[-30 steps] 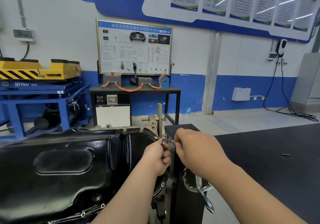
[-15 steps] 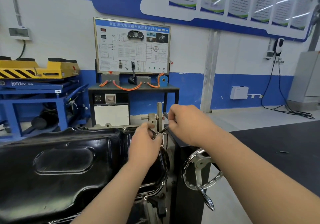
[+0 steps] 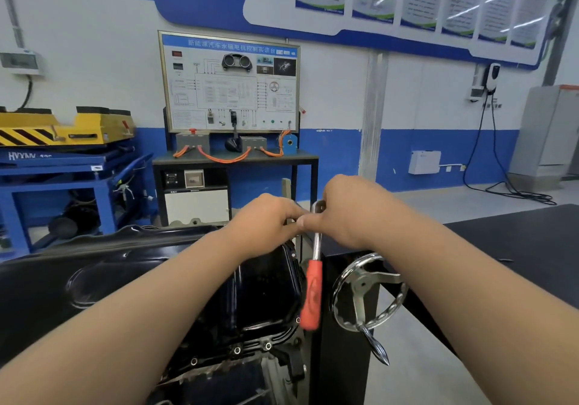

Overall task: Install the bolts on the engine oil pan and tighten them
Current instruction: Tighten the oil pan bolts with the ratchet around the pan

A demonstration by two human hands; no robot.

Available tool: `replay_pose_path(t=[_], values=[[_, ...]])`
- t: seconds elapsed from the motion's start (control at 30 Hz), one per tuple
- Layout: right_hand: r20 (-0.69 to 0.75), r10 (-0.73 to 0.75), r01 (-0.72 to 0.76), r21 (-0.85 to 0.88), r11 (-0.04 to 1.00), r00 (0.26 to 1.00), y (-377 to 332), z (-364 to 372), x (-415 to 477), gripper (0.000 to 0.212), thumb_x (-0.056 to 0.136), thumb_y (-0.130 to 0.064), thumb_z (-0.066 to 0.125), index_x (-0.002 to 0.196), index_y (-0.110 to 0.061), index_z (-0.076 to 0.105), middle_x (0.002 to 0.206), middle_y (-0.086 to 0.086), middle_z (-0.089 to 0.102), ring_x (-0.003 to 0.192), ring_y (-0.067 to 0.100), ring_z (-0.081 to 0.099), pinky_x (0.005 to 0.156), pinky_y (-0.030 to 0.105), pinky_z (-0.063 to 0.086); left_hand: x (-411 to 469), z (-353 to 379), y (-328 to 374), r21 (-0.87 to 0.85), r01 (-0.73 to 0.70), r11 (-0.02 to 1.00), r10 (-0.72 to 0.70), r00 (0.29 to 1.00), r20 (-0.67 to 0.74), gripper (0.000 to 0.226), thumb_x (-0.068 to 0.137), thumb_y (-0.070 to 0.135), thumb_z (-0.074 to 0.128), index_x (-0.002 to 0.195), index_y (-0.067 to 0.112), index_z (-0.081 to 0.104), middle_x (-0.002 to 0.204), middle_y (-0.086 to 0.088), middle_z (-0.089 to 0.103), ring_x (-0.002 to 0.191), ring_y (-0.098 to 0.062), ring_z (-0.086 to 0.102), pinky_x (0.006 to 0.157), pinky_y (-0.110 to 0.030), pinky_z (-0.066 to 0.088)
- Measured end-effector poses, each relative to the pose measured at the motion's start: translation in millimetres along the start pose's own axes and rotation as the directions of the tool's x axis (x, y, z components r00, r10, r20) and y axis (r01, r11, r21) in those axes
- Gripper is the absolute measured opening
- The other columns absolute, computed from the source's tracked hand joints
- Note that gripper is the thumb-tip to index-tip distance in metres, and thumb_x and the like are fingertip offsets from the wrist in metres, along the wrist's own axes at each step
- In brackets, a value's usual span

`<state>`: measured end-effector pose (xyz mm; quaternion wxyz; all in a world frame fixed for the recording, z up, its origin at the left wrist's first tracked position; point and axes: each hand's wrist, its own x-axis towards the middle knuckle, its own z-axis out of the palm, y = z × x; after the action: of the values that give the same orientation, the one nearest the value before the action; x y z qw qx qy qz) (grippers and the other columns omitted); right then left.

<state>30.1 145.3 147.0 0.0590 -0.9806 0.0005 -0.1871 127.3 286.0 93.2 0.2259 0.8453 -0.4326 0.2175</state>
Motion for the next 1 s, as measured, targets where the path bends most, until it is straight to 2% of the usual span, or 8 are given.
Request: replay_pose_path(t=[0.13,0.33,0.47,0.6,0.7,0.77,0.87,1.0], values=[[-0.072,-0.145,0.115,-0.321,0.94,0.987,-10,-3,1,0.02,0.091,-0.029,0.06,0.083,-0.017,0.046,0.068,-0.001,0.037,0.053,0.015,0.036,0.043,0.026,0.024,0,0,-11,-0.008,-0.011,1.0,0.011,1.0,0.028,0.017,0.09,0.029,0.063,0.105,0.029,0.072,0.089,0.02,0.067,0.083,-0.004,0.061,0.076,-0.033,0.051],[-0.063,0.019,-0.025,-0.103,0.994,0.998,-13,0,4,0.039,0.085,-0.053,0.05,0.065,-0.021,0.039,0.066,-0.002,0.045,0.056,0.014,0.041,0.047,0.026,0.027,-5,1,-11,-0.058,0.043,0.997,-0.046,0.997,-0.062,0.01,0.082,0.04,0.055,0.088,0.048,0.057,0.07,0.041,0.054,0.063,0.009,0.053,0.054,-0.018,0.035],[-0.077,0.064,-0.078,-0.185,0.98,0.995,-20,1,9,0.044,0.086,-0.06,0.04,0.066,-0.021,0.041,0.069,-0.001,0.046,0.058,0.016,0.041,0.048,0.027,0.024,-2,5,-5,-0.118,0.127,0.985,-0.146,0.975,-0.166,0.014,0.075,0.037,0.057,0.064,0.042,0.048,0.063,0.019,0.055,0.063,-0.007,0.051,0.057,-0.03,0.043],[-0.023,-0.082,0.071,-0.309,0.949,0.996,-15,-12,5,0.035,0.091,-0.047,0.05,0.068,-0.021,0.044,0.069,-0.002,0.044,0.058,0.015,0.042,0.048,0.027,0.029,-2,3,-8,-0.059,0.071,0.996,-0.078,0.989,-0.122,0.01,0.086,0.035,0.063,0.08,0.027,0.066,0.066,0.018,0.057,0.062,0.001,0.052,0.06,-0.029,0.046],[-0.011,-0.252,0.219,-0.458,0.862,0.968,-11,-16,4,0.003,0.092,-0.024,0.054,0.09,-0.021,0.055,0.071,-0.004,0.04,0.068,0.021,0.052,0.058,0.032,0.044,-5,2,-10,-0.019,0.025,1.0,-0.026,0.997,-0.07,0.012,0.088,0.035,0.064,0.093,0.027,0.071,0.071,0.024,0.057,0.066,0.014,0.052,0.058,-0.01,0.034],[-0.041,-0.279,0.228,-0.474,0.851,0.959,-10,-16,4,0.016,0.093,-0.031,0.051,0.081,-0.021,0.052,0.068,-0.004,0.039,0.064,0.02,0.051,0.061,0.034,0.047,-7,2,-9,-0.032,0.033,0.999,-0.035,0.996,-0.084,0.003,0.088,0.033,0.064,0.087,0.034,0.067,0.063,0.029,0.056,0.063,0.018,0.049,0.055,-0.005,0.033],[-0.088,-0.177,0.13,-0.387,0.913,0.98,-13,-9,4,0.045,0.091,-0.055,0.04,0.061,-0.022,0.041,0.064,-0.002,0.041,0.054,0.014,0.038,0.048,0.027,0.03,-4,6,-6,-0.081,0.124,0.989,-0.134,0.982,-0.133,0.018,0.082,0.029,0.061,0.069,0.039,0.053,0.062,0.02,0.059,0.058,0.0,0.052,0.052,-0.015,0.039],[-0.133,-0.116,0.065,-0.34,0.938,0.984,-18,-4,7,0.043,0.089,-0.053,0.043,0.062,-0.02,0.042,0.065,-0.001,0.042,0.054,0.015,0.038,0.046,0.026,0.024,0,8,-5,-0.148,0.195,0.969,-0.214,0.969,-0.126,0.014,0.076,0.035,0.054,0.062,0.034,0.057,0.058,0.011,0.059,0.055,-0.006,0.048,0.052,-0.025,0.038]])
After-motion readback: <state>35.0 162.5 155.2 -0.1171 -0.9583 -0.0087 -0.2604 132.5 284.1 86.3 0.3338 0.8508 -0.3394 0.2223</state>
